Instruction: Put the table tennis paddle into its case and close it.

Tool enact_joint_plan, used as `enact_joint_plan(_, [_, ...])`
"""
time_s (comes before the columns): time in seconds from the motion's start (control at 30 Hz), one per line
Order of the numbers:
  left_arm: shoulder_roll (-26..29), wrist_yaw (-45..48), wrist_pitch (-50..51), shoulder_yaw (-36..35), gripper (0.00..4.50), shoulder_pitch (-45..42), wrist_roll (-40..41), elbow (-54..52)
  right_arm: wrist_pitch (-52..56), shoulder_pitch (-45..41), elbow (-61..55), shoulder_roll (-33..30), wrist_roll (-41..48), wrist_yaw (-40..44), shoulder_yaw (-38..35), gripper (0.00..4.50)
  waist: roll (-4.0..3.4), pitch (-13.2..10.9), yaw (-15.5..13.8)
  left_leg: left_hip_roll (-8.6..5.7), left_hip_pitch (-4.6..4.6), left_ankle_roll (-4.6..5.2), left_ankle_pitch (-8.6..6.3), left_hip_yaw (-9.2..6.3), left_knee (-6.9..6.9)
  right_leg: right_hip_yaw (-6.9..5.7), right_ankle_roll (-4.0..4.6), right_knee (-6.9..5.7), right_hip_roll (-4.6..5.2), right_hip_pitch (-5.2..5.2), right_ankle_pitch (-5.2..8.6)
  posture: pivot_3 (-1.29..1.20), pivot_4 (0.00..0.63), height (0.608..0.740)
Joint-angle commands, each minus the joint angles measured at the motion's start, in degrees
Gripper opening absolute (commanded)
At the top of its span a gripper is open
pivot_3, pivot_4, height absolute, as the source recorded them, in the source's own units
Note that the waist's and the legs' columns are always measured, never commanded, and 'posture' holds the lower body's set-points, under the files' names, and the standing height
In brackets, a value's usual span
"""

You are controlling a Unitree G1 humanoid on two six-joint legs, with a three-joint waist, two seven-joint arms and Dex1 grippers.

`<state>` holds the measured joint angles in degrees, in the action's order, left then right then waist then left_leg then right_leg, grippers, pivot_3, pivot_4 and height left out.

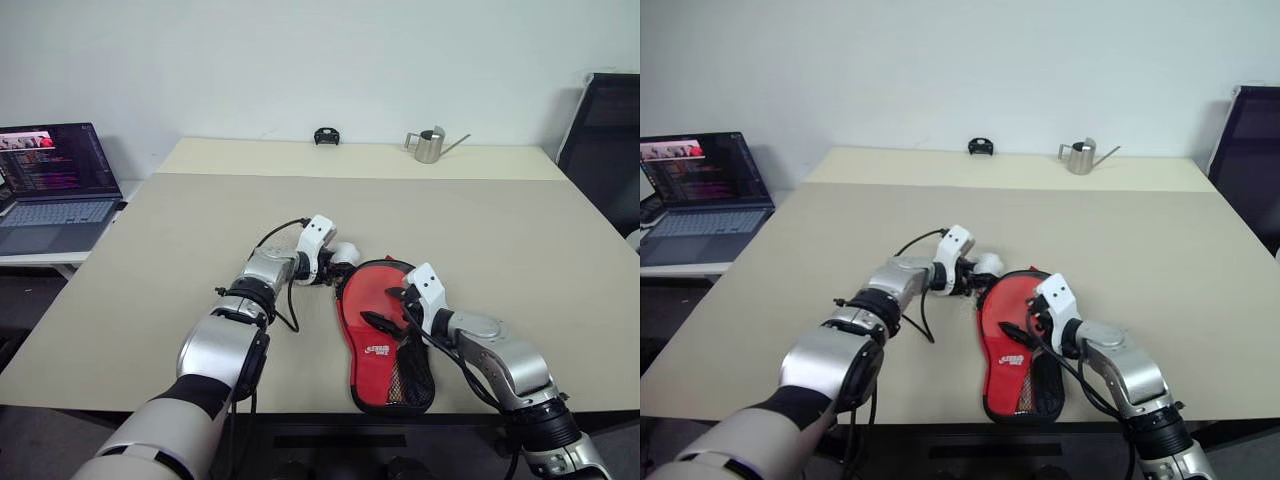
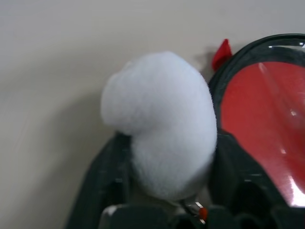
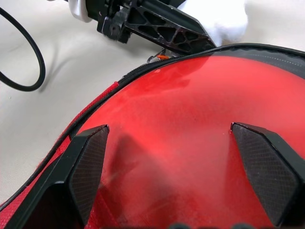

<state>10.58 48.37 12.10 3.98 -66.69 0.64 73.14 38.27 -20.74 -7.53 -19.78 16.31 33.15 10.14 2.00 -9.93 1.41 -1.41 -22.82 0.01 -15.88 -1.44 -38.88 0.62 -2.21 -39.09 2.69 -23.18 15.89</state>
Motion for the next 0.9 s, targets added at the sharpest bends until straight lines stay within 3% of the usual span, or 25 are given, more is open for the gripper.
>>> enact_joint_plan(0.03, [-1.19,1.58,0.16,-0.20,0.90,0.49,-0.77,0.28,-0.18,0.86,-0.57,0.66,-0.78,-0.74,0.63,4.50,0.00,0.01,0.02,0.00,0.00,0.00,0.00,0.00,0.00,-0.01,0.00,0.00,0.00,0.00,0.00,0.00,0.150,0.740])
enact_joint_plan(0.13, [-0.36,2.80,0.28,-0.58,0.16,1.16,-0.46,-0.37,-0.85,0.60,-0.10,0.76,-1.82,-1.59,0.82,4.50,0.00,0.03,0.05,0.00,0.01,0.00,0.00,0.00,0.00,0.00,0.00,-0.02,0.00,0.00,0.00,0.00,0.150,0.740])
enact_joint_plan(0.53, [4.53,5.36,2.70,-4.43,0.14,4.02,2.05,-5.57,2.13,-1.96,5.76,0.34,-2.79,0.08,1.51,4.50,0.00,0.05,0.51,0.02,0.06,0.00,0.00,0.02,0.00,0.03,0.00,-0.05,-0.01,-0.01,0.00,0.00,0.150,0.740])
enact_joint_plan(0.9, [7.99,9.32,15.18,-4.75,0.14,12.65,6.79,-28.56,0.29,-2.97,12.17,-1.30,-6.97,2.60,5.79,4.50,0.20,0.40,0.45,0.04,0.23,-0.01,0.00,0.02,-0.01,0.20,0.01,-0.21,-0.02,0.08,-0.01,0.00,0.150,0.740])
